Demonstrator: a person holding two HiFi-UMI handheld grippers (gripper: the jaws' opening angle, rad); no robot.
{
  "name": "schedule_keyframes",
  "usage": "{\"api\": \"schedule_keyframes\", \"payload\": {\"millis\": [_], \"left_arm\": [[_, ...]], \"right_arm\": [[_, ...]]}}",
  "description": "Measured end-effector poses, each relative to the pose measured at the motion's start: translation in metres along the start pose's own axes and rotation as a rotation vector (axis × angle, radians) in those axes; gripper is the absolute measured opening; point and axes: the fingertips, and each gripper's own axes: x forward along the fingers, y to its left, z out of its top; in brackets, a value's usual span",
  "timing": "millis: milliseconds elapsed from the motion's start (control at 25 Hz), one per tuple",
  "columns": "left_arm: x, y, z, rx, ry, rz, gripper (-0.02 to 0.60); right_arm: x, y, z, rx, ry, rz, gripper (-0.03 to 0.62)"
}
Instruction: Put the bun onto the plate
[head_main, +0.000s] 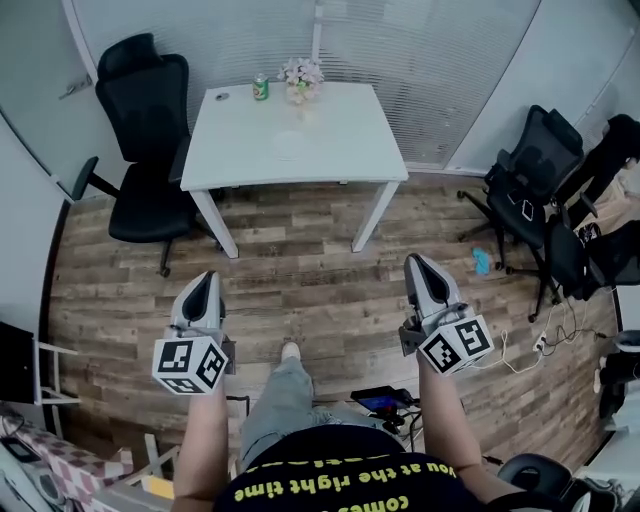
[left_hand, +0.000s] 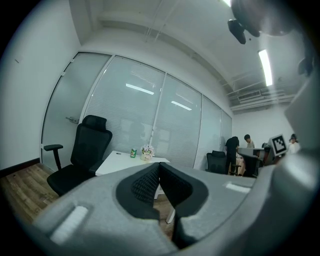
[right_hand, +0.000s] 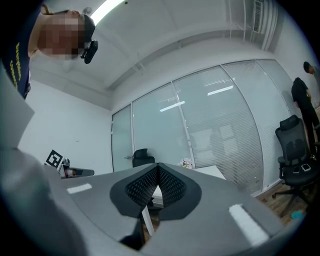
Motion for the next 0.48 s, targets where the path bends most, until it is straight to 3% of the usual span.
{"api": "schedule_keyframes", "payload": {"millis": [480], "left_arm": [[0.099, 0.069, 0.03, 0.001, 0.006, -0.029, 0.0]], "right_arm": [[0.113, -0.025, 0.003, 0.014, -0.009, -0.033, 0.005]]}}
